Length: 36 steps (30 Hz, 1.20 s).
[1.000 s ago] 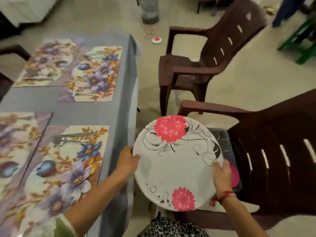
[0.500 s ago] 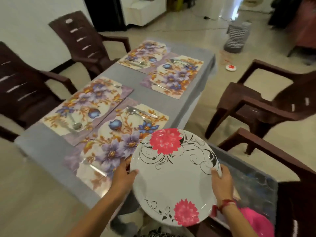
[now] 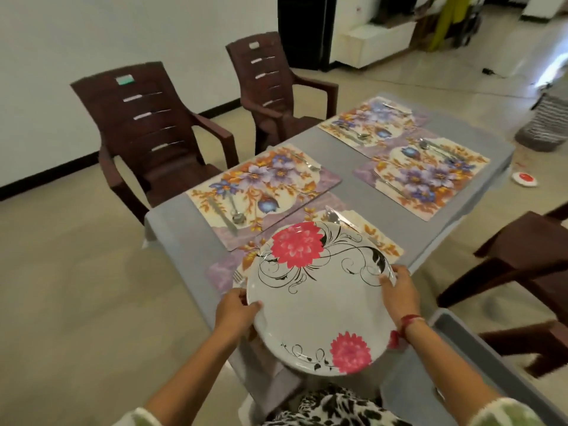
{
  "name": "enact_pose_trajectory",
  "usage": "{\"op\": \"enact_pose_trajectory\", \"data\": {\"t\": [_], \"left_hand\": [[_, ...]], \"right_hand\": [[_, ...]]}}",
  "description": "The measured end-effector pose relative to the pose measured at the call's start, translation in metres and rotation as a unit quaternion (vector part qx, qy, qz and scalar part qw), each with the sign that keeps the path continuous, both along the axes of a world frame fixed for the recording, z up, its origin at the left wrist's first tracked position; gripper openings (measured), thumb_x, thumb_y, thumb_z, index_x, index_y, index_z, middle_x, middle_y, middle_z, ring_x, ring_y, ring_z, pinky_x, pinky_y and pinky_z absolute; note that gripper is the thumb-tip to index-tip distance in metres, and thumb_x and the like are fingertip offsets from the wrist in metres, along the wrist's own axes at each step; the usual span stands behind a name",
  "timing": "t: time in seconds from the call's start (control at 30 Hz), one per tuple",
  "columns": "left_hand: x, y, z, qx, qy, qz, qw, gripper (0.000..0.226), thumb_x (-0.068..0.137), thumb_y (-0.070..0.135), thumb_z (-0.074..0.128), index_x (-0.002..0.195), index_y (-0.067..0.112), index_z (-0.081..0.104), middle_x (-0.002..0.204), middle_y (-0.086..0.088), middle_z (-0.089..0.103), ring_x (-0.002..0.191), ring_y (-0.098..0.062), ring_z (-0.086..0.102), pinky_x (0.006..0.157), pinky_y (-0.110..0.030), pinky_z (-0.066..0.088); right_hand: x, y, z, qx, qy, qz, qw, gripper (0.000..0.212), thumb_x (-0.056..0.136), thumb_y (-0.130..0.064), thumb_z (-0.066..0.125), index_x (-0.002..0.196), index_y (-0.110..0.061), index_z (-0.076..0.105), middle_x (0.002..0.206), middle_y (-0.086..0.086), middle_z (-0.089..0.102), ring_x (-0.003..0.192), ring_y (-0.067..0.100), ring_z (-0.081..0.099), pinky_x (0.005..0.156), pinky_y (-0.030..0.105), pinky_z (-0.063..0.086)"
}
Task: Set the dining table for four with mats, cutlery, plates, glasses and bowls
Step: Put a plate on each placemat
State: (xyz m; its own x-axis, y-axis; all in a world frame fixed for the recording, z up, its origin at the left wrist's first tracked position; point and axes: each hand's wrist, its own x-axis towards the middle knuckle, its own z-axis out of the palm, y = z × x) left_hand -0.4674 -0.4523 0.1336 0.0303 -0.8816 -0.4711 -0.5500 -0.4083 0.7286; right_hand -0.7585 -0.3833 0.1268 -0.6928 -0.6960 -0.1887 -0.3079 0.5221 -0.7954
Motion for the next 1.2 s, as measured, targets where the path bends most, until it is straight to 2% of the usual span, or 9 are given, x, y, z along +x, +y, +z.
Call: {"op": "enact_pose_trajectory", "data": {"t": [0.17, 0.3, 0.37, 0.5, 0.63, 0.83, 1.0, 1.13, 1.2], "left_hand": [[0.006, -0.006, -0.005, 0.005, 0.015, 0.016, 1.000, 0.031, 0.078, 0.015, 0.073, 0.108, 0.012, 0.064, 0.102, -0.002, 0.068, 0.094, -0.021, 0.064, 0.085, -0.033, 0.051], [-0.001, -0.005, -0.006, 0.002, 0.051, 0.029, 0.998, 0.025, 0.076, 0.015, 0.074, 0.099, 0.015, 0.065, 0.099, -0.001, 0.070, 0.089, -0.019, 0.066, 0.083, -0.038, 0.056], [-0.005, -0.005, -0.004, -0.004, 0.064, 0.044, 0.997, 0.027, 0.077, 0.013, 0.074, 0.101, 0.016, 0.065, 0.097, 0.002, 0.068, 0.089, -0.017, 0.065, 0.081, -0.032, 0.055], [-0.016, -0.007, -0.011, -0.001, 0.065, 0.080, 0.995, 0.031, 0.075, 0.013, 0.074, 0.104, 0.016, 0.064, 0.102, 0.000, 0.069, 0.093, -0.019, 0.064, 0.086, -0.034, 0.053], [-0.028, -0.011, -0.020, 0.005, 0.026, 0.115, 0.993, 0.034, 0.077, 0.011, 0.072, 0.110, 0.012, 0.062, 0.104, -0.001, 0.066, 0.092, -0.019, 0.061, 0.081, -0.026, 0.048], [-0.045, -0.015, -0.029, 0.028, -0.055, 0.208, 0.976, 0.027, 0.073, 0.009, 0.073, 0.100, 0.011, 0.068, 0.100, -0.005, 0.071, 0.090, -0.023, 0.066, 0.080, -0.032, 0.052], [-0.057, -0.012, -0.019, 0.036, -0.097, 0.232, 0.967, 0.021, 0.076, 0.002, 0.068, 0.095, 0.011, 0.068, 0.086, -0.001, 0.069, 0.082, -0.021, 0.065, 0.059, -0.024, 0.041], [-0.060, -0.016, -0.009, 0.054, -0.152, 0.213, 0.964, 0.013, 0.076, 0.005, 0.068, 0.081, 0.016, 0.064, 0.075, 0.000, 0.065, 0.074, -0.022, 0.059, 0.055, -0.024, 0.038], [-0.060, -0.017, -0.006, 0.050, -0.154, 0.208, 0.965, 0.023, 0.075, 0.004, 0.068, 0.071, 0.024, 0.060, 0.071, 0.002, 0.063, 0.073, -0.024, 0.060, 0.057, -0.025, 0.040]], "right_hand": [[0.003, -0.036, 0.009, 0.029, 0.030, 0.045, 0.998, 0.039, 0.098, -0.012, 0.043, 0.137, -0.011, 0.040, 0.134, 0.018, 0.051, 0.119, 0.038, 0.049, 0.097, 0.045, 0.040], [-0.011, -0.062, 0.009, 0.061, 0.068, 0.054, 0.994, 0.034, 0.097, -0.016, 0.042, 0.130, -0.009, 0.043, 0.121, 0.022, 0.055, 0.102, 0.040, 0.054, 0.083, 0.043, 0.044], [-0.017, -0.076, 0.007, 0.074, 0.082, 0.064, 0.992, 0.030, 0.097, -0.015, 0.042, 0.126, -0.006, 0.044, 0.109, 0.024, 0.057, 0.088, 0.037, 0.053, 0.075, 0.039, 0.041], [-0.026, -0.098, 0.002, 0.089, 0.089, 0.081, 0.989, 0.025, 0.096, -0.013, 0.046, 0.119, -0.004, 0.047, 0.102, 0.023, 0.057, 0.082, 0.033, 0.050, 0.073, 0.040, 0.040], [-0.037, -0.121, -0.007, 0.092, 0.083, 0.128, 0.984, 0.025, 0.095, -0.015, 0.050, 0.117, -0.003, 0.049, 0.100, 0.018, 0.056, 0.086, 0.031, 0.050, 0.077, 0.041, 0.041], [-0.062, -0.141, -0.020, 0.125, 0.071, 0.273, 0.951, 0.007, 0.093, -0.016, 0.054, 0.093, -0.010, 0.051, 0.082, 0.009, 0.057, 0.072, 0.028, 0.054, 0.066, 0.040, 0.049], [-0.078, -0.150, -0.023, 0.144, 0.061, 0.349, 0.924, 0.012, 0.088, -0.019, 0.063, 0.089, -0.012, 0.053, 0.079, 0.004, 0.057, 0.073, 0.024, 0.054, 0.063, 0.030, 0.037], [-0.080, -0.150, -0.023, 0.144, 0.059, 0.359, 0.920, 0.015, 0.086, -0.022, 0.064, 0.085, -0.016, 0.051, 0.078, 0.001, 0.057, 0.068, 0.016, 0.053, 0.054, 0.027, 0.035], [-0.078, -0.150, -0.020, 0.141, 0.065, 0.350, 0.924, 0.015, 0.086, -0.022, 0.064, 0.081, -0.017, 0.051, 0.076, 0.002, 0.056, 0.064, 0.013, 0.051, 0.050, 0.023, 0.031]]}}
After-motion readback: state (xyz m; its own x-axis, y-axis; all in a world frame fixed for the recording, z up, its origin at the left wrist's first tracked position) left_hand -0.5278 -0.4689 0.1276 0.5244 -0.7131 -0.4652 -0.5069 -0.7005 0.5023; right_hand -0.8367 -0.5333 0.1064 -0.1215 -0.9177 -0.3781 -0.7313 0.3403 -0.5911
